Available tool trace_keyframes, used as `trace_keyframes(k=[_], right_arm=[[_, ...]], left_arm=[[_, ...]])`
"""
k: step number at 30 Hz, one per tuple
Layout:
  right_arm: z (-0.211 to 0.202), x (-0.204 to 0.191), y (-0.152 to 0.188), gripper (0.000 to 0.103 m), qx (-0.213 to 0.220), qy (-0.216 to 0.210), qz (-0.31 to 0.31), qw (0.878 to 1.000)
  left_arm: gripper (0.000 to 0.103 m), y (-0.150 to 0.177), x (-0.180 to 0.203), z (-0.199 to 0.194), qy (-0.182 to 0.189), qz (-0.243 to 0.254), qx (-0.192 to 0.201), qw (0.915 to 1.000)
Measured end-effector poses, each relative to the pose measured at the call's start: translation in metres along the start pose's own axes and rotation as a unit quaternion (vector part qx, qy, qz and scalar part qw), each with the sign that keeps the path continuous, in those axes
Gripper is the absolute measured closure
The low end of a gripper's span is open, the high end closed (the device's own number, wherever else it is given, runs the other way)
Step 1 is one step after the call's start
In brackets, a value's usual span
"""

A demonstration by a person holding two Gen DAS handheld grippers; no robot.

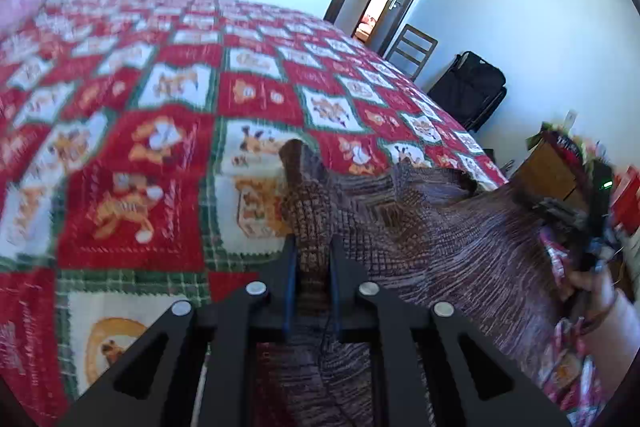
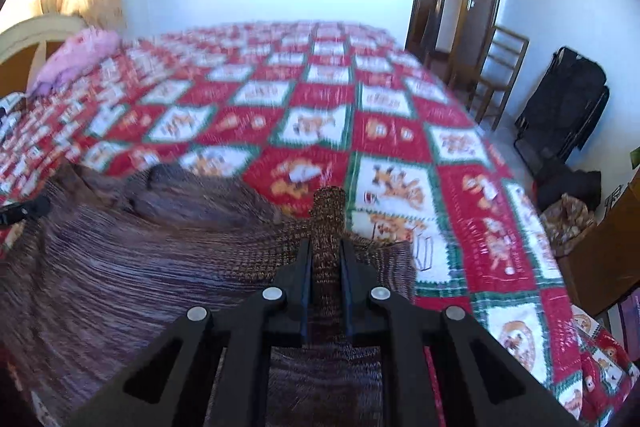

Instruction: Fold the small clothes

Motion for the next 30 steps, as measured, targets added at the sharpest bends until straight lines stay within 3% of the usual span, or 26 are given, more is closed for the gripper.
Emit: trace_keyframes(k=[5, 12, 16, 18, 21, 26, 30], right_arm=[[-0.014, -0.006, 0.003, 0.091, 0.004, 0.025, -0.014, 1.0], [0.008, 0.005, 0.012, 0.09, -0.025, -0.005, 0.023, 0.999], [0.011, 0.007, 0.013, 0.086, -0.03, -0.006, 0.032, 0.999], [0.007, 0.009, 0.014, 0.08, -0.023, -0.016, 0.046, 0.999], [0.001, 0.012, 0.017, 0.079, -0.011, -0.043, 0.06, 0.997], [-0.006, 0.011, 0.013, 0.079, 0.002, -0.021, 0.041, 0.999], [0.005, 0.011, 0.006, 0.079, -0.025, -0.007, 0.034, 0.999]], left_arm=[[0.089, 0.001, 0.006, 0.003, -0.047, 0.025, -0.005, 0.9986], [0.084, -0.003, -0.004, 0.006, -0.015, -0.014, -0.017, 0.9996], [0.084, -0.004, -0.001, 0.007, -0.039, 0.008, -0.014, 0.9991], [0.085, -0.004, -0.002, 0.004, -0.038, 0.0, -0.006, 0.9993], [0.088, 0.0, -0.001, 0.003, -0.039, 0.0, 0.001, 0.9992], [0.089, -0.003, 0.005, -0.011, -0.042, 0.006, 0.033, 0.9986], [0.089, -0.005, 0.01, -0.01, -0.048, 0.022, 0.029, 0.9982]])
Point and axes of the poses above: each gripper's, at about its wrist camera, not at the fingertips, and z roughly the way its jaws point, x to its right, y to its underside, the point moved 4 cm from there along z, roughly the way its jaws point, and after that the axes turned 8 degrees about -y, right-handed, at the moved point
